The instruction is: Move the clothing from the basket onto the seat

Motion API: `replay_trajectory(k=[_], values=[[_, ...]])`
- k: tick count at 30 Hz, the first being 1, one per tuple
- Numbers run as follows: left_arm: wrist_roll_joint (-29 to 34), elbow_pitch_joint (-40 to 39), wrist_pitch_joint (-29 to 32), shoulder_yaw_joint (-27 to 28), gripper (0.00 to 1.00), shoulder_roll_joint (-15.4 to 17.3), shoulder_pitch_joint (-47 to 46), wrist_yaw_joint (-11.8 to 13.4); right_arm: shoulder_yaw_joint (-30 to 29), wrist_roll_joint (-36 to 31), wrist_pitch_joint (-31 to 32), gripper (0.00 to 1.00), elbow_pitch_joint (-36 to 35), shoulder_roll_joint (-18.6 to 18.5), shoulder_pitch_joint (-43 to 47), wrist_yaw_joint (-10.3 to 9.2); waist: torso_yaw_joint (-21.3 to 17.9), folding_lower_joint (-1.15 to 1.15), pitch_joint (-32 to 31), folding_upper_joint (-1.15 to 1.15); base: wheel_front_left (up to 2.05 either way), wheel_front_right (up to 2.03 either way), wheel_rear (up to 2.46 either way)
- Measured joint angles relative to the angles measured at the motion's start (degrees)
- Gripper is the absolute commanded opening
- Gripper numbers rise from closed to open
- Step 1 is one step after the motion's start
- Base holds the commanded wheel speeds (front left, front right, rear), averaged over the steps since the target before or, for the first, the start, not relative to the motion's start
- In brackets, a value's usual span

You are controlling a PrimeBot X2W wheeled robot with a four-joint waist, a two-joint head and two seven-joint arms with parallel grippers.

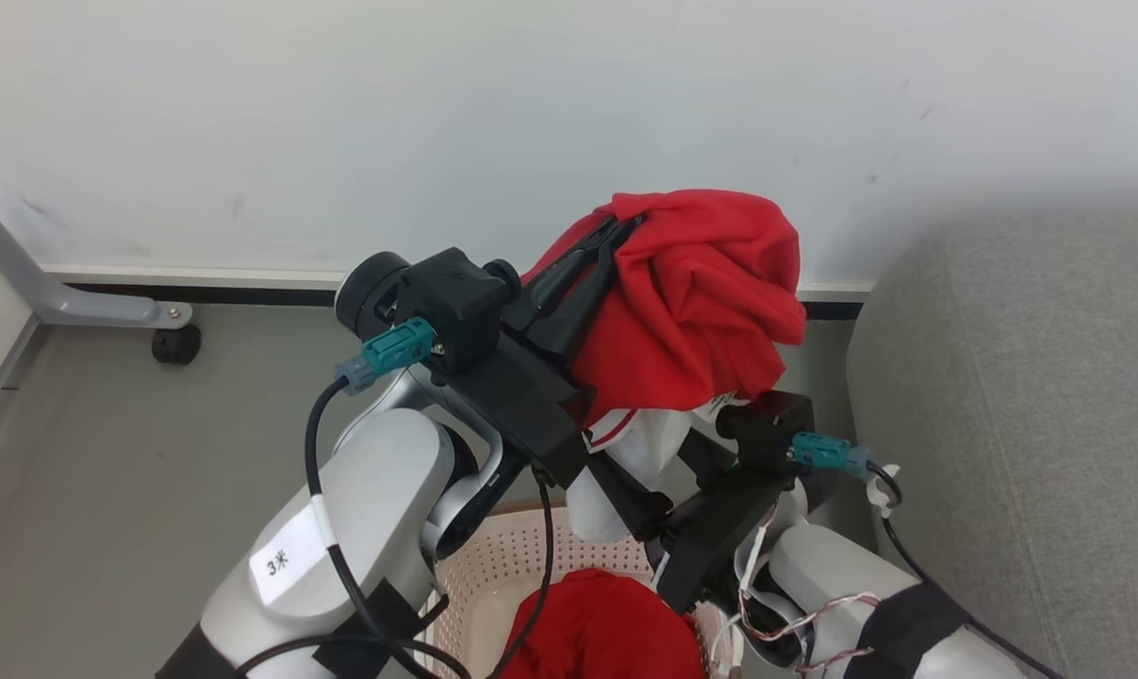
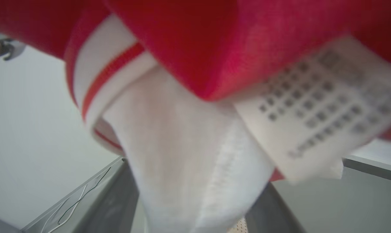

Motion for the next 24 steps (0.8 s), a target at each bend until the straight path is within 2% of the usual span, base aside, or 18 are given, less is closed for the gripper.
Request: replay_trajectory(k=[1, 2, 3, 17, 18, 21, 22, 23, 24], values=[[-0.01, -0.01, 0.11, -0.05, 0.0, 0.02, 0.02, 0.0, 0.48, 0.26, -0.27, 1.0, 0.27, 0.08, -0.55, 0.0, 0.23, 0.0, 0.02, 0.0, 0.0, 0.0, 0.0], [-0.08, 0.0, 0.29, -0.03, 0.0, 0.27, 0.05, 0.0, 0.86, 0.58, -0.48, 0.36, 0.47, 0.19, -1.07, 0.0, 0.4, 0.0, 0.03, 0.0, 0.0, 0.0, 0.0], [-0.16, 0.04, 0.31, 0.03, 0.0, 0.46, 0.07, 0.0, 1.1, 0.94, -0.73, 0.02, 0.59, 0.32, -1.42, 0.0, 0.5, 0.0, 0.04, 0.0, 0.0, 0.0, 0.0], [-1.55, 2.48, 0.75, 1.21, 0.0, 3.94, 4.07, 0.33, 2.11, 4.52, -2.93, 0.0, 2.08, -0.81, -0.46, 0.0, -2.23, 0.0, -0.54, 0.0, 0.0, 0.0, 0.0], [-1.58, 2.6, 0.75, 1.19, 0.04, 4.16, 4.72, 0.49, 1.94, 4.69, -2.94, 0.0, 2.07, -1.24, 0.07, 0.0, -2.59, 0.0, -0.61, 0.0, 0.0, 0.0, 0.0], [-1.59, 2.78, 1.15, 0.82, 0.36, 4.45, 6.64, 0.51, 1.25, 4.87, -2.98, 0.0, 1.96, -2.63, 1.51, 0.0, -3.78, 0.0, -0.79, 0.0, 0.0, 0.0, 0.0], [-1.59, 2.79, 1.18, 0.69, 0.74, 4.45, 7.14, 0.51, 0.97, 4.87, -2.99, 0.0, 1.89, -3.08, 1.82, 0.0, -4.2, 0.0, -0.83, 0.0, 0.0, 0.0, 0.0], [-1.59, 2.78, 1.18, 0.63, 1.0, 4.49, 7.51, 0.52, 0.58, 4.87, -3.0, 0.0, 1.76, -3.55, 1.96, 0.0, -4.65, 0.0, -0.87, 0.0, 0.0, 0.0, 0.0], [-1.6, 2.76, 1.15, 0.65, 1.0, 4.57, 7.83, 0.56, 0.09, 4.87, -3.0, 0.0, 1.53, -3.99, 2.04, 0.0, -5.11, 0.0, -0.92, 0.0, 0.0, 0.0, 0.0]])
